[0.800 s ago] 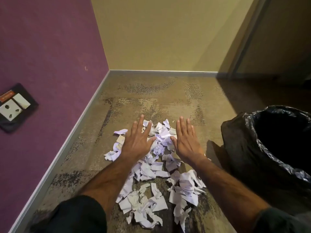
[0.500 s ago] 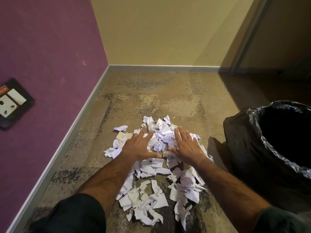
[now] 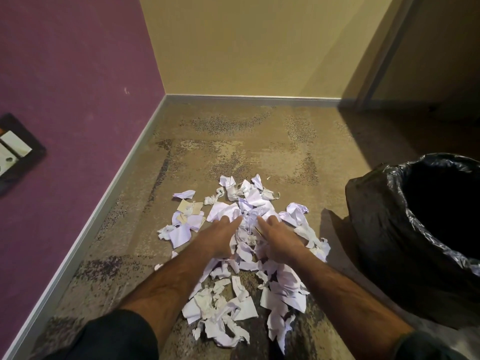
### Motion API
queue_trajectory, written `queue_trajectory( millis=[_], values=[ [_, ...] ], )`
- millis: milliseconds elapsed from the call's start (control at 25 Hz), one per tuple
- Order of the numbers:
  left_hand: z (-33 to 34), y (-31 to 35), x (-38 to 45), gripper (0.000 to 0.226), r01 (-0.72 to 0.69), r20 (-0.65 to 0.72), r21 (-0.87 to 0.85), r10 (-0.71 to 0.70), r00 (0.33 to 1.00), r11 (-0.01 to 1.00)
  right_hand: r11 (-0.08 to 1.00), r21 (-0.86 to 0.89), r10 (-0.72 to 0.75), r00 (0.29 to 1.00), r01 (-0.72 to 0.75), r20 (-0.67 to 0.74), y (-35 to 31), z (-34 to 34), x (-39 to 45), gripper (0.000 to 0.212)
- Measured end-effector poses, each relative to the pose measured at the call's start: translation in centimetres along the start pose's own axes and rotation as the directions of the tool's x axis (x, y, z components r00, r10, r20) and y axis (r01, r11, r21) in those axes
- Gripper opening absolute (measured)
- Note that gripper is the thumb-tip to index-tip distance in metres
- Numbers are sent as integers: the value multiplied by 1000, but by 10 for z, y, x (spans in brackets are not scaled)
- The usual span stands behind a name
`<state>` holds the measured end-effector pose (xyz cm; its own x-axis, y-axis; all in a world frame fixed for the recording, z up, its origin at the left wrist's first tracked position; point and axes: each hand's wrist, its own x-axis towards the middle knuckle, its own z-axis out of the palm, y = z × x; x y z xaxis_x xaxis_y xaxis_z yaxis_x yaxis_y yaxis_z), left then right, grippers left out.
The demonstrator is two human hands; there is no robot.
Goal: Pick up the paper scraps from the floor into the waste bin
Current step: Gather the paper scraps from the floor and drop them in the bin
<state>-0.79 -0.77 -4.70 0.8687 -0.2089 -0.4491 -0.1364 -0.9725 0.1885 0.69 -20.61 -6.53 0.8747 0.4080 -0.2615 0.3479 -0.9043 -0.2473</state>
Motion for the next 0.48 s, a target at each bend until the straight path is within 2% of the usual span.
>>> queue_trajectory(
  millis=[280, 400, 480],
  values=[
    [3, 9, -1, 63, -27, -206, -145, -4, 979, 989, 984, 178, 0, 990, 26, -143, -16, 3, -4, 43],
    [-3, 15, 0, 34, -57, -309, -202, -9, 951, 978, 972, 234, 19, 979, 30, -204, -17, -7, -4, 24],
    [-11, 17, -1, 24, -79, -365, -236, -13, 931, 968, 969, 240, 6, 972, 52, -234, -15, -18, -3, 19]
  ],
)
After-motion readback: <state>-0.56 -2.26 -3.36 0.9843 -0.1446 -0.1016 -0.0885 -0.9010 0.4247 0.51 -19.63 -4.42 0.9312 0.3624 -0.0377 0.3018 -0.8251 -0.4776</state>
